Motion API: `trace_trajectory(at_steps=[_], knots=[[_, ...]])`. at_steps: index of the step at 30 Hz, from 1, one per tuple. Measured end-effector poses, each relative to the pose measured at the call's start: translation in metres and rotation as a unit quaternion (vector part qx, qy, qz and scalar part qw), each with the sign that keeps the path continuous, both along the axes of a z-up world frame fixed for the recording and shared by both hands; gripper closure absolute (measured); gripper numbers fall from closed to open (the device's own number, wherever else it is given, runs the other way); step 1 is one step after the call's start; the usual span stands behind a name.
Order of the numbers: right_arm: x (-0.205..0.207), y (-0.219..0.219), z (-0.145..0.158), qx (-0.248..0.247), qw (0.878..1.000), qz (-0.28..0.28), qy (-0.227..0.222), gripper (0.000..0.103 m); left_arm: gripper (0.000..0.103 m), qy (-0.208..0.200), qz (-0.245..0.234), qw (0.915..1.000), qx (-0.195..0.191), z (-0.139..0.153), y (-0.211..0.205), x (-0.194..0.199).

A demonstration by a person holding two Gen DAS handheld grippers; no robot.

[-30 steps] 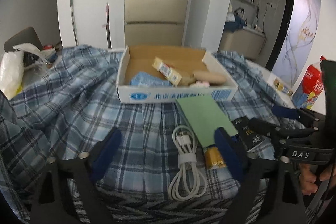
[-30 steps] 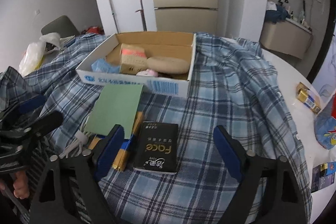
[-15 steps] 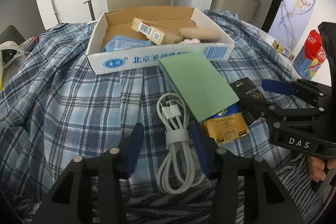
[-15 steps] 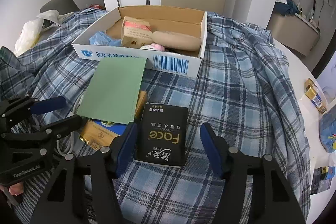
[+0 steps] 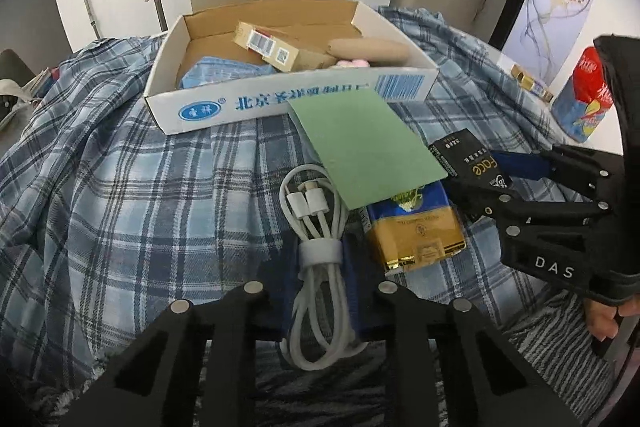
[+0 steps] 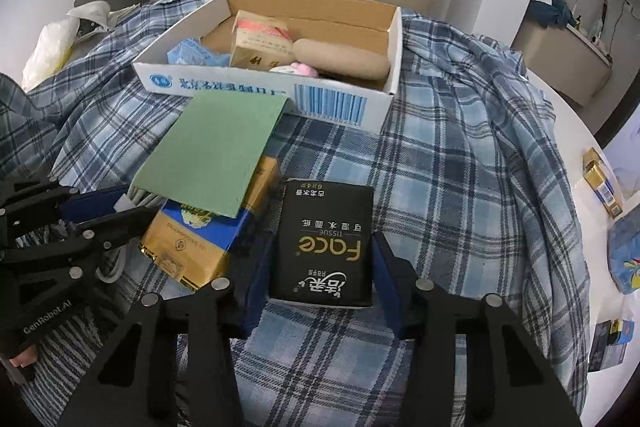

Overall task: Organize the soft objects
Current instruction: 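Grasp the white USB cable with the left gripper while the right gripper grasps the black Face pack, then lift the cable with the left gripper while the right gripper carries the Face pack over the box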

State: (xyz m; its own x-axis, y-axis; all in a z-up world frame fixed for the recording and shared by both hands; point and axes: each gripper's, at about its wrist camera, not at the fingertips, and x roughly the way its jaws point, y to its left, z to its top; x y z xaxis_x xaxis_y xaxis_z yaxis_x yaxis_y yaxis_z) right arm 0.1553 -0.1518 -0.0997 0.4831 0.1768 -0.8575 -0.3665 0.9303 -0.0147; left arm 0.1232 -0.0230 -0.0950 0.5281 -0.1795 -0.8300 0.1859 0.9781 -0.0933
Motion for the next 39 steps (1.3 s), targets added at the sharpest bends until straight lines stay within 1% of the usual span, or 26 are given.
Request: trace_trajectory(at_steps=[3, 5, 7, 13, 18, 20, 23, 26, 29, 39], knots=[[-0.004, -0.002, 0.006, 0.008, 1.0, 0.001, -0.017, 0.057, 0.08, -0.023, -0.006, 0.9997, -0.007, 0.007, 0.001, -0.006], [-0.006, -0.002, 0.008, 0.007, 1.0, 0.001, -0.024, 0.057, 0.08, -0.039, -0.001, 0.9992, -0.008, 0.012, 0.003, -0.01], [-0.008, -0.002, 0.011, 0.014, 0.999, 0.003, -0.031, 0.057, 0.08, -0.053, 0.004, 0.9984, -0.016, 0.017, 0.005, -0.012], [-0.02, -0.014, 0.029, 0.059, 0.995, 0.0, -0.079, 0.057, 0.08, -0.111, 0.019, 0.9931, -0.032, 0.035, 0.014, -0.025], [-0.028, -0.018, 0.043, 0.086, 0.989, 0.007, -0.116, 0.057, 0.08, -0.18, 0.011, 0.9832, -0.025, 0.051, 0.011, -0.046], [-0.033, -0.019, 0.047, 0.094, 0.987, 0.015, -0.132, 0.057, 0.08, -0.211, 0.007, 0.9773, -0.018, 0.058, 0.008, -0.055], [-0.042, -0.017, 0.055, 0.102, 0.982, 0.024, -0.16, 0.057, 0.08, -0.241, -0.002, 0.9703, -0.021, 0.066, 0.007, -0.064], [-0.051, -0.013, 0.061, 0.104, 0.976, 0.034, -0.187, 0.057, 0.08, -0.258, 0.002, 0.9661, -0.019, 0.071, 0.007, -0.07], [-0.057, -0.01, 0.064, 0.099, 0.973, 0.04, -0.205, 0.057, 0.08, -0.263, 0.008, 0.9647, -0.016, 0.073, 0.007, -0.071], [-0.059, -0.015, 0.067, 0.102, 0.971, 0.039, -0.215, 0.057, 0.08, -0.277, 0.024, 0.9606, -0.014, 0.076, 0.01, -0.077]])
